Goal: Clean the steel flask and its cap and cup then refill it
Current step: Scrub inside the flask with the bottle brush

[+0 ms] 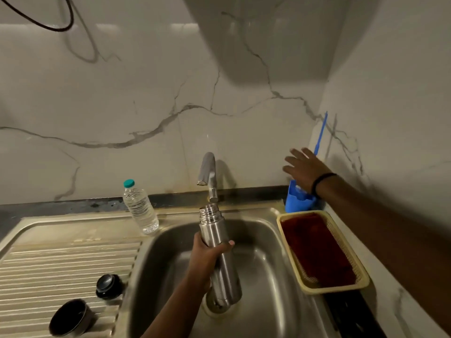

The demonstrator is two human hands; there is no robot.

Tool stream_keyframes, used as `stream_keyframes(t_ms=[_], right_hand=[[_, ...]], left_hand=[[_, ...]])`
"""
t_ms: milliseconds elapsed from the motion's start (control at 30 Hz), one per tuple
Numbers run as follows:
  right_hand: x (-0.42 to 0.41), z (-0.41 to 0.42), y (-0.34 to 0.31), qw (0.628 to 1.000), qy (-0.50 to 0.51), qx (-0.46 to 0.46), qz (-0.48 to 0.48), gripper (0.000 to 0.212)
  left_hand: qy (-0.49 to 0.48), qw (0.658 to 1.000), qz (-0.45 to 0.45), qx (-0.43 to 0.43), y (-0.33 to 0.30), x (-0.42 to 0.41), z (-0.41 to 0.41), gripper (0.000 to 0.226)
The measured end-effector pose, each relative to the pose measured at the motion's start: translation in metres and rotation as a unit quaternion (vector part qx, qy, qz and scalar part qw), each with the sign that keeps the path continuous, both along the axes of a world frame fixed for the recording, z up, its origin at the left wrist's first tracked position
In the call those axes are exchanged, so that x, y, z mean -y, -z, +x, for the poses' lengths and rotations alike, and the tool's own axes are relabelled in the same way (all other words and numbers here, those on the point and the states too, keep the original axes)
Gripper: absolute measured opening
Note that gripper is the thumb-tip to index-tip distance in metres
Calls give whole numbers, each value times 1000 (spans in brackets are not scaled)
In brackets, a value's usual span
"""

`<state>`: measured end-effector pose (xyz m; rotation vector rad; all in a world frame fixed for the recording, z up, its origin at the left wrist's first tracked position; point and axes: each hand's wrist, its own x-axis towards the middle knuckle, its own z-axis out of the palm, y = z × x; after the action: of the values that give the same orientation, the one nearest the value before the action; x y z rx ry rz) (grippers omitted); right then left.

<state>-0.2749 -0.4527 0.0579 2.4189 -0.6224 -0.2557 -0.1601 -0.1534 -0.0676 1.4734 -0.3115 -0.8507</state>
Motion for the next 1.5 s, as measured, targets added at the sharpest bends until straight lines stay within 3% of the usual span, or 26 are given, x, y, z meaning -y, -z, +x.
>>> stream_keyframes(t_ms=[100, 200, 467, 667, 767, 833, 1000, 1133, 1267, 1333, 1500], right_hand=[[31, 0, -10, 991, 26, -108, -79, 42], [42, 5, -9, 979, 53, -173, -96, 38], [27, 6, -35, 975, 73, -190, -94, 27], [-7, 7, -116, 984, 150, -60, -80, 26], [-26, -1, -143, 988, 153, 25, -15, 23], [-38, -14, -151, 984, 142, 73, 79, 27], [-94, -38, -134, 922, 62, 207, 322, 24], [-131, -39, -98, 867, -18, 273, 416, 19], [-158, -25, -62, 787, -68, 291, 539, 17], [-172, -14, -36, 769, -69, 301, 559, 20], [-191, 10, 15, 766, -50, 395, 505, 43]], left_hand=[[13, 998, 11, 58, -3, 3, -1, 65], [21, 994, 29, 100, -3, 4, -1, 63], [9, 993, 31, 114, 0, 2, -7, 60], [14, 994, 9, 105, -5, 0, -8, 64], [18, 995, -1, 101, -9, -8, -3, 67], [17, 995, 0, 96, -9, -9, -1, 67], [-24, 995, -11, 93, -12, -28, 9, 64], [-57, 994, -21, 86, -11, -41, 16, 61], [-74, 994, -29, 81, -15, -48, 24, 61], [-83, 993, -25, 79, -15, -50, 28, 62], [-121, 989, -22, 80, -15, -55, 37, 69]])
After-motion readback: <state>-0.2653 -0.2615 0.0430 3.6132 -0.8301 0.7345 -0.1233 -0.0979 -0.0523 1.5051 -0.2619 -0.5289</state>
